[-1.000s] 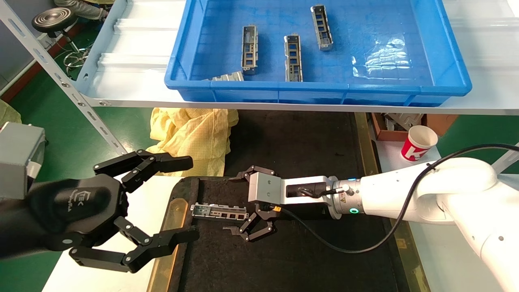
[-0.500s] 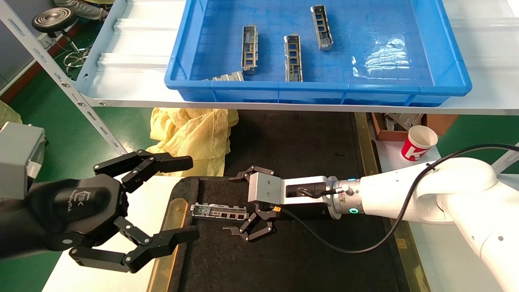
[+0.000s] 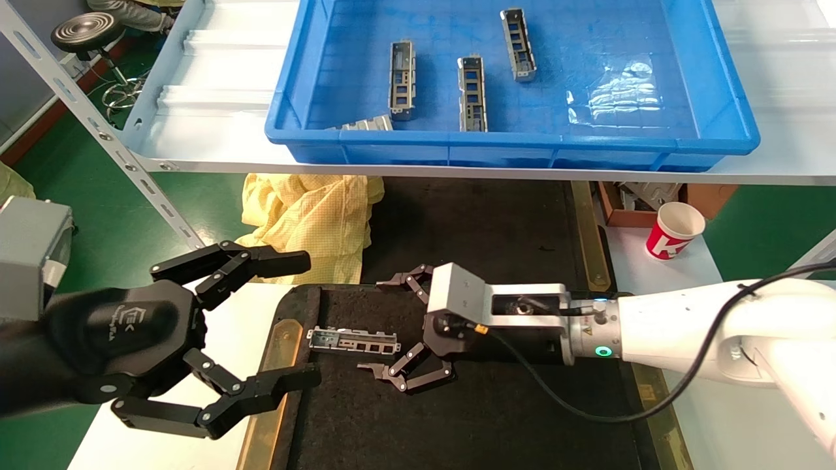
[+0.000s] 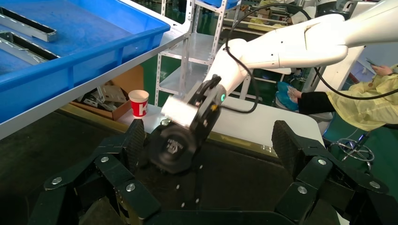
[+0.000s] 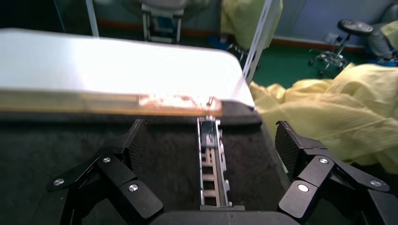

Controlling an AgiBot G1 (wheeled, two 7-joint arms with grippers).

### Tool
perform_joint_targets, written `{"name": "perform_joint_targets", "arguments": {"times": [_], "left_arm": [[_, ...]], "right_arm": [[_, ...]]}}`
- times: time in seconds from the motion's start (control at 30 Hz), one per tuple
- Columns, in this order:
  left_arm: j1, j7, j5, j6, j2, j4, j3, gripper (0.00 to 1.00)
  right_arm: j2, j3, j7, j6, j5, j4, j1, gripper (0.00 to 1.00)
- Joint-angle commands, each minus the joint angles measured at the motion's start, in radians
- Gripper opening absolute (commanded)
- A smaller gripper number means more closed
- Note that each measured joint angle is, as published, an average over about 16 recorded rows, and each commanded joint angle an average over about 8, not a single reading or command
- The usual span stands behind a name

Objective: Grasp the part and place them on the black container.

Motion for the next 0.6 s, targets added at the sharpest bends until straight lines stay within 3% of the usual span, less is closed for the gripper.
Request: {"name": "perform_joint_targets", "arguments": {"times": [0.03, 0.6], "left_arm": [[0.0, 0.0, 0.0, 0.0, 0.0, 0.0, 0.0, 1.0], [0.0, 0.0, 0.0, 0.0, 0.0, 0.0, 0.0, 1.0]], "right_arm": [[0.024, 0.029, 0.027, -0.009, 0.002, 0.033, -0.017, 1.0], [0.224, 0.271, 0.25, -0.088, 0.021, 0.315, -0.159, 1.0]]}}
